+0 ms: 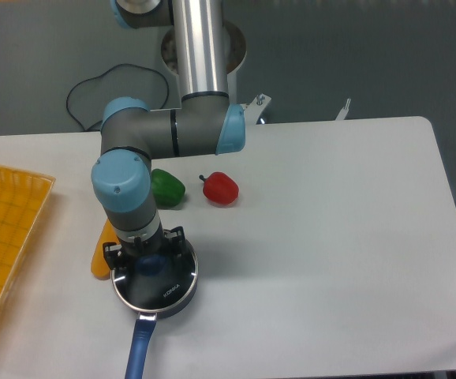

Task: Open the lid
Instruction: 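Close the gripper on the blue knob of the glass lid, then lift the glass lid up off the saucepan rim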

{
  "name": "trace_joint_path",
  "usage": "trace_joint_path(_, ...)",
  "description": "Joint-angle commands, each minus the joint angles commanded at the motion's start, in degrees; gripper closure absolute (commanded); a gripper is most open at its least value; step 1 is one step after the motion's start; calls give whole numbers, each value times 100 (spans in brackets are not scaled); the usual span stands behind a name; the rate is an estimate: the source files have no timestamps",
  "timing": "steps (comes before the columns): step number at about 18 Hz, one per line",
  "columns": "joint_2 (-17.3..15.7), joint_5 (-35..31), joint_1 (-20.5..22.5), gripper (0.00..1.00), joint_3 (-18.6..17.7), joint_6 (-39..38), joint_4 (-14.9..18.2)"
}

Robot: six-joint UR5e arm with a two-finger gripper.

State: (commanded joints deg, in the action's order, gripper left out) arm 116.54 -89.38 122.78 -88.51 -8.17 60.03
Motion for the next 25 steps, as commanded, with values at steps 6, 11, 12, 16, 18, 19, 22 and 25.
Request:
trace_joint_path(6,17,0,-9,26,70,0,0)
trace_joint_path(11,61,-18,0,32,70,17,9)
trace_joint_path(12,62,-18,0,33,70,18,17)
trace_joint_path(16,70,-18,9,37,79,26,17)
trace_joint_path(18,70,-9,9,37,79,26,18)
trace_joint_path(19,70,-9,9,39,79,26,18)
trace_joint_path(22,70,-18,9,40,70,26,18)
trace_joint_path(25,70,-9,9,40,79,35,18)
